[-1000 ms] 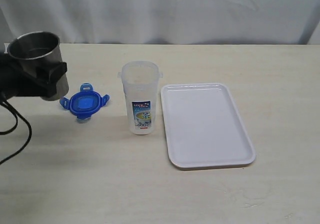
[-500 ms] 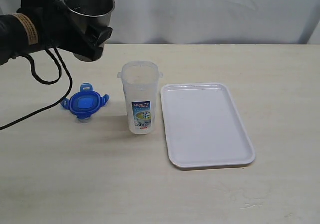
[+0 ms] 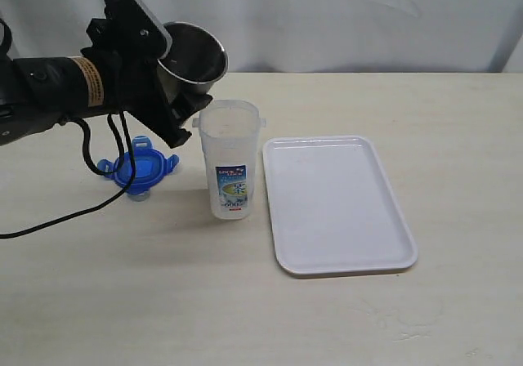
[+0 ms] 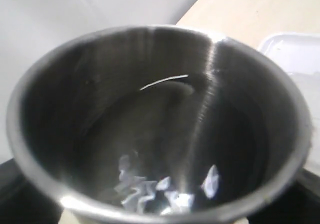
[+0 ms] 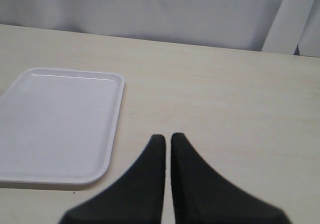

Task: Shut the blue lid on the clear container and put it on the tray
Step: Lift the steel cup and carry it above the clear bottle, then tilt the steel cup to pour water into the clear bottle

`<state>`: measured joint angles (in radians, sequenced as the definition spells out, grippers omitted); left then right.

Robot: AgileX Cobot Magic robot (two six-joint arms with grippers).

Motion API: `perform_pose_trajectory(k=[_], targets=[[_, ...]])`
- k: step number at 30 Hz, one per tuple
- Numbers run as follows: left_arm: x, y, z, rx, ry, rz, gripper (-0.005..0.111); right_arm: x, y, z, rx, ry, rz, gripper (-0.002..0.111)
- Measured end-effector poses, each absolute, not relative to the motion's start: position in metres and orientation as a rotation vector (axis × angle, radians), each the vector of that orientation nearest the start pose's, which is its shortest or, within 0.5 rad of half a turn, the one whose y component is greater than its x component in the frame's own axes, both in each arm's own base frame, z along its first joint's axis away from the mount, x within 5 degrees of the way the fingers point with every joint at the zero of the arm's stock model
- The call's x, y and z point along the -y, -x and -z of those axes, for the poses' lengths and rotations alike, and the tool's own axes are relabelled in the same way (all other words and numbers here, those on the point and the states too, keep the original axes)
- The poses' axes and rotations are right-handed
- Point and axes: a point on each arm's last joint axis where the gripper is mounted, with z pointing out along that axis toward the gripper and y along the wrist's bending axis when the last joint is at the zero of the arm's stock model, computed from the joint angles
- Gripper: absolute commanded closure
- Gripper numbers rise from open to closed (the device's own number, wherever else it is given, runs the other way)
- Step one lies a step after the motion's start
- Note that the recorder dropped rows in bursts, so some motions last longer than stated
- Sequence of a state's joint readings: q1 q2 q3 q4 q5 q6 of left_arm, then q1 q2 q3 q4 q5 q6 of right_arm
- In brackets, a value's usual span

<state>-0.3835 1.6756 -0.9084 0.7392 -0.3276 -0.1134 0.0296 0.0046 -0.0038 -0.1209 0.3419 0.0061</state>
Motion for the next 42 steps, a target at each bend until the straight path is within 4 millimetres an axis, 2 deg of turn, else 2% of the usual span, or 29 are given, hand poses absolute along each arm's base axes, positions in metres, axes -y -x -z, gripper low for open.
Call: perform_pose_trajectory(k=[11, 32, 42], targets=[[0.1536, -0.3254, -0.2178, -1.592, -1.196, -0.012, 0.107, 0.0021, -0.0538, -0.1836, -1.822, 0.097, 0.092, 0.104], [0.1555, -0.3252, -0.2201, -1.551, -1.204, -0.006, 0.107, 0.0021, -0.0538, -0.1836, -1.822, 0.097, 0.092, 0.104], [0.1559, -0.3260, -0.2215, -1.476, -1.289, -0.082, 0.107, 0.0021, -0.0538, -0.1836, -1.822, 0.097, 0.092, 0.104]])
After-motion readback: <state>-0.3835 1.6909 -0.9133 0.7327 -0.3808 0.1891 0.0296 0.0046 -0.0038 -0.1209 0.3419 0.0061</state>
